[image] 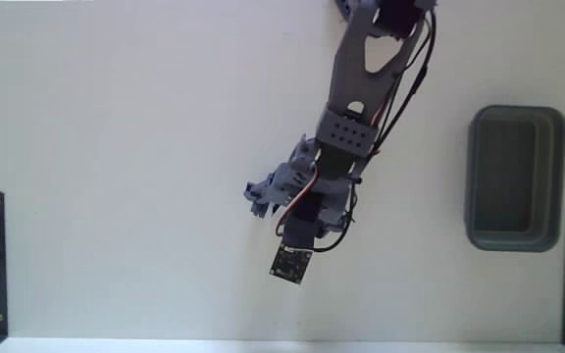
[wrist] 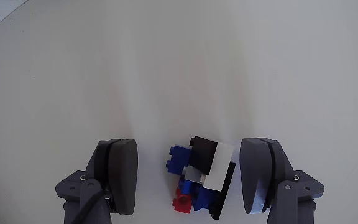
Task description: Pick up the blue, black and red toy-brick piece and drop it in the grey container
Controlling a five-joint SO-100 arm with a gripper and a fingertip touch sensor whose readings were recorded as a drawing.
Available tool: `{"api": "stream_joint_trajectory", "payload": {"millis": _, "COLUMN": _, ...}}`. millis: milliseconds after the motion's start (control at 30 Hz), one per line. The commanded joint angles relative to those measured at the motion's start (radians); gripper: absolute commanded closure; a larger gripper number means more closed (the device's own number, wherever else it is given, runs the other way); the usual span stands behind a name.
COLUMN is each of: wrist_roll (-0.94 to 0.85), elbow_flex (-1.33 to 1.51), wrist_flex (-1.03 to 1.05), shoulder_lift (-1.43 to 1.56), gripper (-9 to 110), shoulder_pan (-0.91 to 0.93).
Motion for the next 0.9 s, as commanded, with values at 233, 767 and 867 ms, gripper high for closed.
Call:
{"api": "stream_joint_trajectory", "payload": {"millis": 233, "wrist_roll": 0.002, "elbow_flex": -0.006, "wrist_flex": -0.014, "shoulder_lift": 0.032, "gripper": 3, "shoulder_pan": 0.016}}
{"api": "stream_joint_trajectory", "payload": {"millis": 767, "wrist_roll": 0.002, "elbow_flex": -0.006, "wrist_flex": -0.014, "shoulder_lift": 0.032, "gripper": 7, "shoulder_pan": 0.016}}
{"api": "stream_joint_trajectory", "payload": {"millis": 867, "wrist_roll": 0.002, "elbow_flex": -0.006, "wrist_flex": -0.014, "shoulder_lift": 0.032, "gripper": 8, "shoulder_pan": 0.016}}
